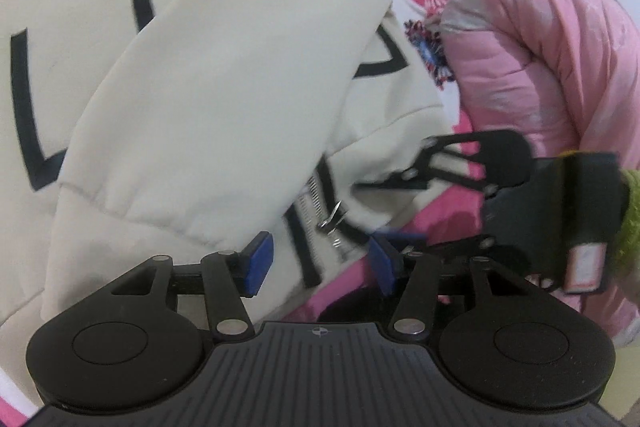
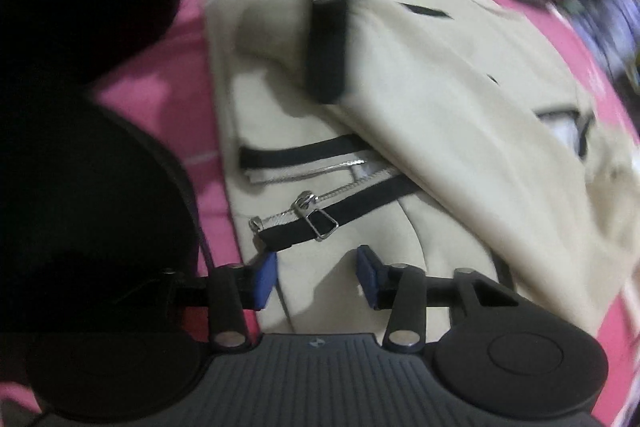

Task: Fold clothes
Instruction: 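Grasp the zipper pull with the right gripper and hold it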

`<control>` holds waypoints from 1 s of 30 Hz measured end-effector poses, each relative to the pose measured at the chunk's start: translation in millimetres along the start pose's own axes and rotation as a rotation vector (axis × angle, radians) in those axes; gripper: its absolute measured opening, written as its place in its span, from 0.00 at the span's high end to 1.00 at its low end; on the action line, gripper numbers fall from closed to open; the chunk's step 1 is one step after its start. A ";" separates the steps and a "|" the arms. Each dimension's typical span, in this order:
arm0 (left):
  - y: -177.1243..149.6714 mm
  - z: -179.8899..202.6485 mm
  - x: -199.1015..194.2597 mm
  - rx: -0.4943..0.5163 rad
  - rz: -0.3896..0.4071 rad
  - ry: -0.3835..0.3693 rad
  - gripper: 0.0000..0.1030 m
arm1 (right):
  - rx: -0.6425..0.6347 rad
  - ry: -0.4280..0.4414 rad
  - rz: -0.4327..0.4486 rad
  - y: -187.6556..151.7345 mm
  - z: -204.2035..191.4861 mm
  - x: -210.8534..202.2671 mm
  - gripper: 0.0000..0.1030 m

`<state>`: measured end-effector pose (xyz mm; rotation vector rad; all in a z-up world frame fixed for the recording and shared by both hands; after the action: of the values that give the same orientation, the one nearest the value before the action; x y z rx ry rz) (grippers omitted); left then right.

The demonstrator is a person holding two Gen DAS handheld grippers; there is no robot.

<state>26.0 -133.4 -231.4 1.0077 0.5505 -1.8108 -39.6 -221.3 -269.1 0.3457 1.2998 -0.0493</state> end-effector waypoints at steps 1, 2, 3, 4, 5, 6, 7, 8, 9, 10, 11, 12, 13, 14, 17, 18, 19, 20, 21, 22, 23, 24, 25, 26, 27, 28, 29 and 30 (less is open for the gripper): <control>-1.6 -2.7 0.4 0.004 -0.003 -0.007 0.49 | 0.040 -0.014 0.007 1.4 1.7 -2.8 0.70; -2.4 -4.9 0.8 0.007 -0.005 -0.013 0.49 | 0.079 -0.028 0.014 2.8 3.4 -5.7 0.72; -2.1 -6.1 1.2 0.009 -0.003 -0.019 0.49 | 0.119 -0.042 0.021 4.1 5.1 -8.5 0.73; -1.7 -7.4 1.6 0.012 -0.002 -0.025 0.49 | 0.140 -0.066 0.033 5.5 4.9 -11.1 0.73; -1.4 -8.7 2.0 0.014 -0.001 -0.032 0.49 | 0.150 -0.091 0.037 7.1 3.7 -11.1 0.73; -1.1 -10.0 2.5 0.016 0.000 -0.038 0.49 | 0.152 -0.111 0.031 7.9 2.5 -8.0 0.73; -0.3 -10.8 3.0 0.019 0.002 -0.042 0.49 | 0.153 -0.130 0.024 8.7 1.4 -4.4 0.73; 0.8 -10.8 3.7 0.023 0.004 -0.044 0.49 | 0.157 -0.145 0.015 9.9 -0.1 0.4 0.73; 1.8 -10.6 3.8 0.030 0.008 -0.043 0.49 | 0.162 -0.159 0.006 11.3 -1.7 5.3 0.73; 2.6 -10.4 3.5 0.037 0.014 -0.039 0.49 | 0.174 -0.163 0.001 12.5 -3.3 8.6 0.73; 3.2 -10.2 3.1 0.043 0.021 -0.036 0.49 | 0.193 -0.161 0.002 14.2 -4.6 9.7 0.73; 3.3 -10.1 2.3 0.046 0.027 -0.035 0.49 | 0.215 -0.149 0.004 14.9 -5.7 9.5 0.86; 3.1 -9.9 1.3 0.047 0.033 -0.034 0.49 | 0.247 -0.132 0.014 15.3 -6.4 5.4 0.93; 3.1 -9.6 0.0 0.049 0.039 -0.034 0.49 | 0.280 -0.113 0.025 15.8 -7.1 0.7 0.95; 3.3 -5.9 -6.2 0.071 0.062 -0.033 0.49 | 0.385 -0.053 0.073 12.1 -2.0 -23.6 0.96; 3.2 -4.9 -7.7 0.078 0.067 -0.031 0.49 | 0.416 -0.032 0.092 13.2 1.4 -29.9 0.96; 3.1 -3.9 -9.2 0.085 0.073 -0.030 0.49 | 0.434 -0.014 0.110 15.2 3.3 -34.7 0.96; 3.0 -3.1 -10.0 0.089 0.075 -0.029 0.49 | 0.450 0.003 0.127 17.4 5.0 -39.4 0.96; 2.8 -2.5 -10.0 0.092 0.073 -0.029 0.49 | 0.454 0.017 0.134 19.5 4.5 -40.6 0.96; 2.7 -1.9 -9.9 0.094 0.070 -0.029 0.49 | 0.441 0.021 0.129 20.5 1.9 -38.8 0.96; 3.1 -0.6 -9.8 0.098 0.070 -0.031 0.49 | 0.426 0.022 0.123 21.3 -1.0 -36.5 0.96; 4.3 1.8 -9.5 0.106 0.072 -0.034 0.49 | 0.406 0.025 0.109 21.6 -4.5 -31.7 0.96; 5.4 4.3 -9.2 0.114 0.075 -0.038 0.49 | 0.388 0.029 0.099 21.6 -7.8 -27.1 0.96; 6.6 6.7 -9.0 0.122 0.077 -0.041 0.49 | 0.374 0.029 0.091 20.9 -10.6 -22.5 0.96; 7.8 9.1 -8.7 0.130 0.079 -0.045 0.49 | 0.360 0.028 0.084 19.9 -13.3 -18.0 0.96; 8.9 11.5 -8.5 0.138 0.081 -0.049 0.49 | 0.356 0.032 0.074 18.0 -15.3 -12.9 0.96; 11.4 14.9 -7.0 0.143 0.084 -0.058 0.49 | 0.355 0.037 0.064 15.8 -17.2 -7.8 0.96; 15.6 19.8 -3.4 0.147 0.086 -0.073 0.49 | 0.365 0.043 0.062 14.5 -17.9 -4.7 0.95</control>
<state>32.8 -152.9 -216.5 1.0429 0.3284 -1.8239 -54.3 -203.4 -265.4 0.7016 1.3209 -0.2293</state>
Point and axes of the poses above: each gripper's, at about its wrist camera, not at the fingertips, and x roughly the way its jaws point, z to its right, y to its top, the point moved 9 cm from there along x, roughly the way its jaws point, and after that the axes turned 11 degrees about -z, right-handed, at the moved point
